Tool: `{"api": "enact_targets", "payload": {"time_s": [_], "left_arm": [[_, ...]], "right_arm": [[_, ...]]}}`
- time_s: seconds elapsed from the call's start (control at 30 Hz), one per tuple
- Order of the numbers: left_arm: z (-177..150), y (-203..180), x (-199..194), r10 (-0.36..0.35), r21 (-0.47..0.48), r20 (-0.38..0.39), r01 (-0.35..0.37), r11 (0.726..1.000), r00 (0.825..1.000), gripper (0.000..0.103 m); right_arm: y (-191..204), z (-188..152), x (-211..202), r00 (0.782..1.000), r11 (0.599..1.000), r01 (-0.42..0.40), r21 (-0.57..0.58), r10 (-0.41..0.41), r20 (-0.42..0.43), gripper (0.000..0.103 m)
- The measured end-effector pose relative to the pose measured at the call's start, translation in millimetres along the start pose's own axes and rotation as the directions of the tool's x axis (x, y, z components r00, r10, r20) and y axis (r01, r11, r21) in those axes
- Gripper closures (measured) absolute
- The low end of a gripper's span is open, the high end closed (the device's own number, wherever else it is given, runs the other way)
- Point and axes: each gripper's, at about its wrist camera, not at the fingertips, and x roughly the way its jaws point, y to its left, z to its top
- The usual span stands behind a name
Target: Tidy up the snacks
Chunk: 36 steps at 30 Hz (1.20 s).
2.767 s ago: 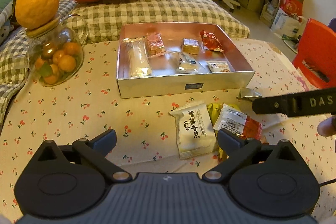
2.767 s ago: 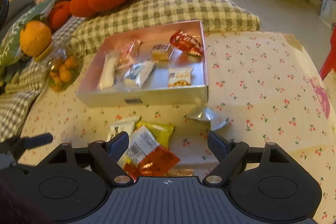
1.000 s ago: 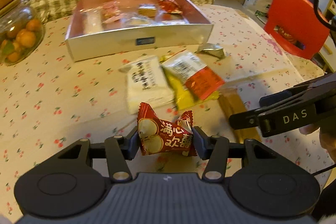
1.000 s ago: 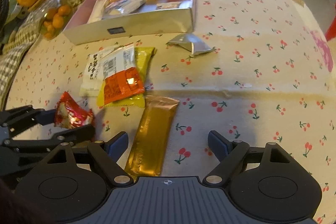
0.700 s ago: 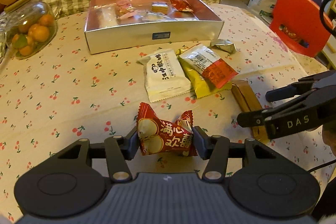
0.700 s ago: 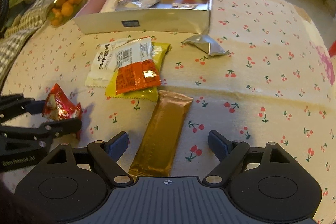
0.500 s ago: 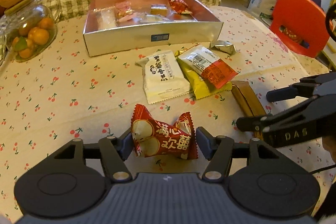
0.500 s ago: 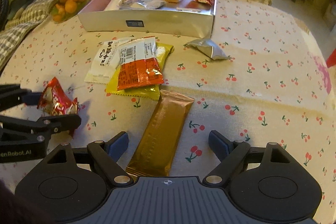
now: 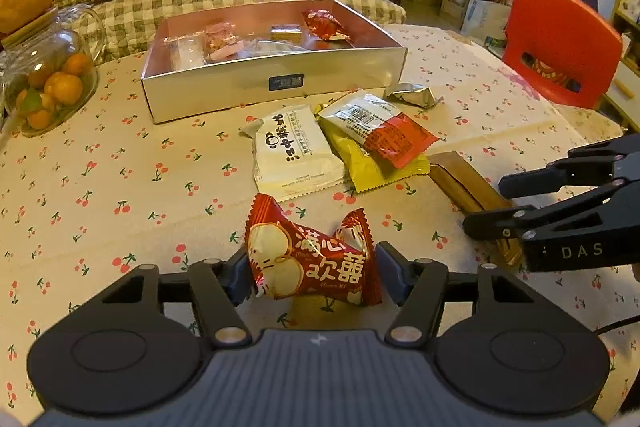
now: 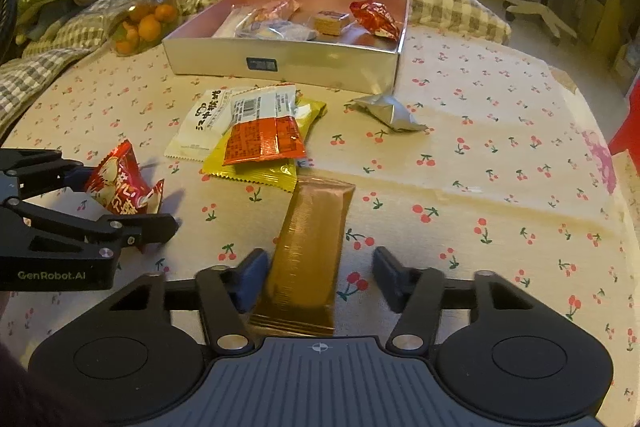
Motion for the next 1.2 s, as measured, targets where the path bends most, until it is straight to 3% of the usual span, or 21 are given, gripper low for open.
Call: {"api": "enact_targets", "payload": {"time_s": [0.07,0.2,0.57,1.2], "left_arm": [[0.9,-0.6,-1.1,-0.002,-0.001,0.006,0.002,1.0,1.0,0.051],[2.9,-0.1,-1.6,-0.005,-0.013,-0.001,0.005,1.0,1.0,0.055],[6.3,2.1,-3.9,-0.008,-0.045,-0.02,0.007,0.999,1.0,0.06],[26.0,9.3,-14.0,-0.009,-0.092,0.014,0.01,0.996,1.0,0.061]], "right_arm": [[0.5,-0.3,-1.0,1.0,1.0,-0.003,-0.003,0.003,-0.001,0.07],[1.8,1.0,-1.4,1.0,1.0,0.002,0.001,-0.002,-0.008,0.076],[0.2,7.2,-4.3,1.0,1.0,0.011,0.023,-0.011,-0.017,0.076],[-7.5,32.2,-21.0,1.0,0.996,-0.019,0.085,0.017,0.026,0.076]]}}
